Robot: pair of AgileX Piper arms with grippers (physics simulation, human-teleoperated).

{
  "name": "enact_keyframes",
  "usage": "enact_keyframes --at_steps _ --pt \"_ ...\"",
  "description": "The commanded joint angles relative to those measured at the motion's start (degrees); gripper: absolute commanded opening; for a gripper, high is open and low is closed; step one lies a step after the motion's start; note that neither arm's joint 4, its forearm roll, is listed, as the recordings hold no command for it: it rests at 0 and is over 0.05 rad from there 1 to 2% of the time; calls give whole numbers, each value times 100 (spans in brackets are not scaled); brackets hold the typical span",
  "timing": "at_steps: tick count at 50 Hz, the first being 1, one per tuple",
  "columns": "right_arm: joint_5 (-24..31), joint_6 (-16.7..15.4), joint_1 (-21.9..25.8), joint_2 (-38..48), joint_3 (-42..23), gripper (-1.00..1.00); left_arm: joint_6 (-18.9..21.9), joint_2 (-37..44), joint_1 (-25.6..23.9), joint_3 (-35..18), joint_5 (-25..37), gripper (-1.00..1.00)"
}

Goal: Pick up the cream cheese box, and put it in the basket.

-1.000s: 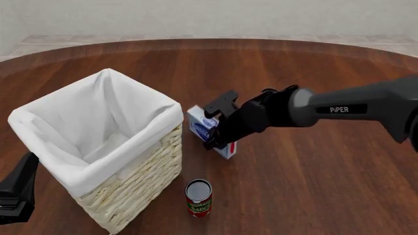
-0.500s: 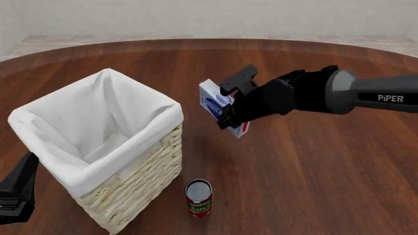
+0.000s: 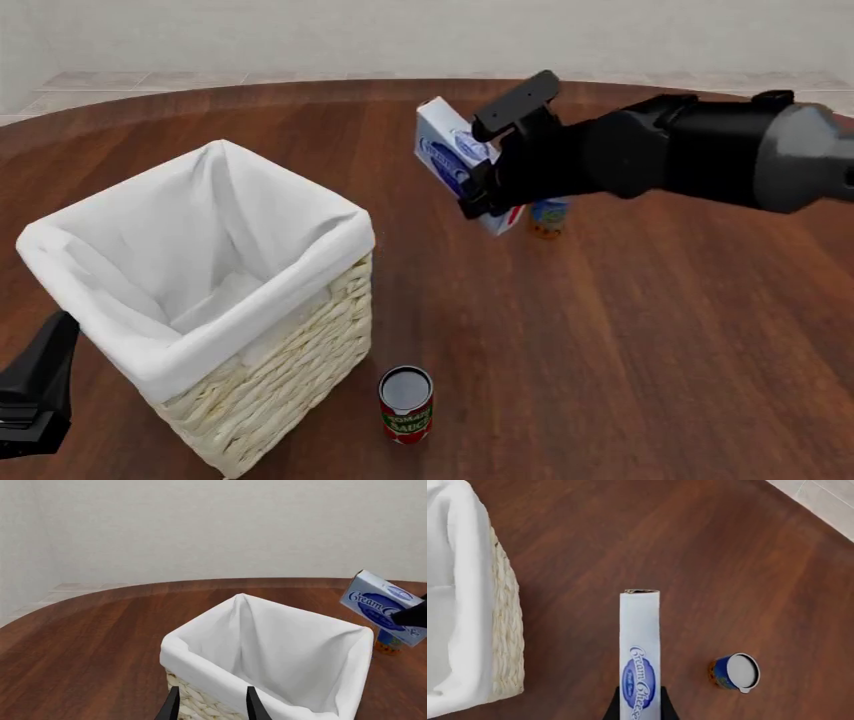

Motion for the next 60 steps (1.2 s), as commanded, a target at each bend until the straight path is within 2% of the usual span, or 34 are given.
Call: enact_keyframes --at_steps 1,8,9,10,11,13,14,16,25,26,27,33,46,60 --pt "42 36 91 -485 -57 -100 -2 0 -8 1 0 100" --pt "11 45 143 -709 -11 -100 -2 0 -8 1 0 100" --pt "-68 -207 0 -757 29 -100 -2 0 -8 1 0 100" --pt "-105 -268 0 -799 64 -100 -2 0 -8 1 0 100" --pt "-64 -173 73 -822 57 -100 -2 0 -8 1 0 100" --pt "-150 -344 -12 -910 106 -100 -2 0 -8 1 0 100" --pt "-120 -164 187 -1005 114 -100 -2 0 -8 1 0 100" --pt "-131 -265 116 -1041 123 -100 -2 0 -8 1 0 100" --pt "-148 -152 395 -1321 157 -100 -2 0 -8 1 0 100" --pt "-200 -216 383 -1393 180 -100 -2 0 -8 1 0 100" --pt "-199 -121 465 -1459 175 -100 -2 0 -8 1 0 100" --pt "-256 -251 488 -1561 186 -100 -2 0 -8 1 0 100" --pt "-340 -210 700 -1789 172 -100 -2 0 -8 1 0 100" --pt "-505 -64 1237 -2025 123 -100 -2 0 -8 1 0 100"
